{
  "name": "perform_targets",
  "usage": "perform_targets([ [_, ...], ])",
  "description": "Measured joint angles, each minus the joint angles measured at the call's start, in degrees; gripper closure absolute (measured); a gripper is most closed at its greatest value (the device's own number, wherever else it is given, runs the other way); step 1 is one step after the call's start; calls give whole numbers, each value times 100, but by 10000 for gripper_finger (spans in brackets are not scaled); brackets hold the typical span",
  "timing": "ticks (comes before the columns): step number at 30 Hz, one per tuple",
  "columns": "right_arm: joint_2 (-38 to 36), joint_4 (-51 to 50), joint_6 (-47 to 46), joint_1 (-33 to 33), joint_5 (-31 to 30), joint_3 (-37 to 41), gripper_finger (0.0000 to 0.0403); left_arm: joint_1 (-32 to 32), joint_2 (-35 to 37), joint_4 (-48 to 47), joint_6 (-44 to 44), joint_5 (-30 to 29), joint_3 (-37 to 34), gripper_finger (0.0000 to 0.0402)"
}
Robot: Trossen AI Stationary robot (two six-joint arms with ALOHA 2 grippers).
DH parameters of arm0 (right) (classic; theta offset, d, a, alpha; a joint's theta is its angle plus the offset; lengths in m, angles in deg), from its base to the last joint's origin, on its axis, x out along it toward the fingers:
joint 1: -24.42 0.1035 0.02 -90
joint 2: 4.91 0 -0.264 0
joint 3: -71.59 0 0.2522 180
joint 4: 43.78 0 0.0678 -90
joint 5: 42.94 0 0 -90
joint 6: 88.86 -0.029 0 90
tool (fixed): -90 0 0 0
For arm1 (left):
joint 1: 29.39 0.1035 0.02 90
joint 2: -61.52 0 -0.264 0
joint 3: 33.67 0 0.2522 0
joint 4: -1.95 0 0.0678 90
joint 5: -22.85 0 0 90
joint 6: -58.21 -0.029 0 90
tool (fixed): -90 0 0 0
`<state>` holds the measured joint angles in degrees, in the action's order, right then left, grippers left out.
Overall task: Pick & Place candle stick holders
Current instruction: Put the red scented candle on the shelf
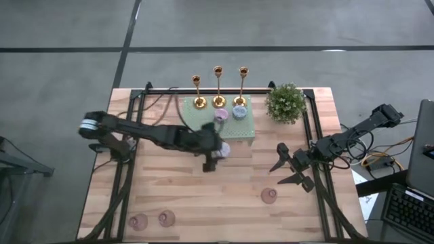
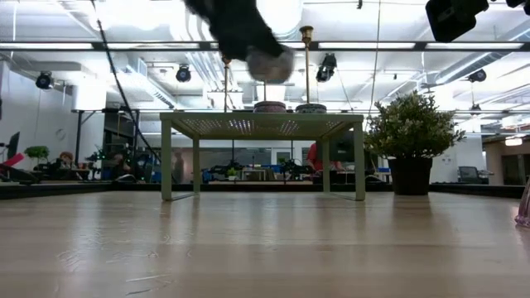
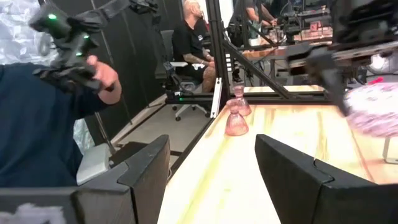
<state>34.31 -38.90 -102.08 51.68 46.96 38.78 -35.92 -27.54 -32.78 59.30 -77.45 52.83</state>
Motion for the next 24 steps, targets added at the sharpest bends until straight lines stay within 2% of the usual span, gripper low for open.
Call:
perform_targets([
  [4,0,7,10,0,-2,0,175,179,679,64,429,-679,-645,101],
  [10,0,7,14,0,-4,0,175,667,1306,156,1212,-2230,-1355,95],
  [17,16,6,32,0,-7,0,175,1436,1347,310,1207,-2011,-1595,94],
  [24,26,-5,34,-2,-7,0,175,1755,1061,746,1312,-1738,-1593,93],
])
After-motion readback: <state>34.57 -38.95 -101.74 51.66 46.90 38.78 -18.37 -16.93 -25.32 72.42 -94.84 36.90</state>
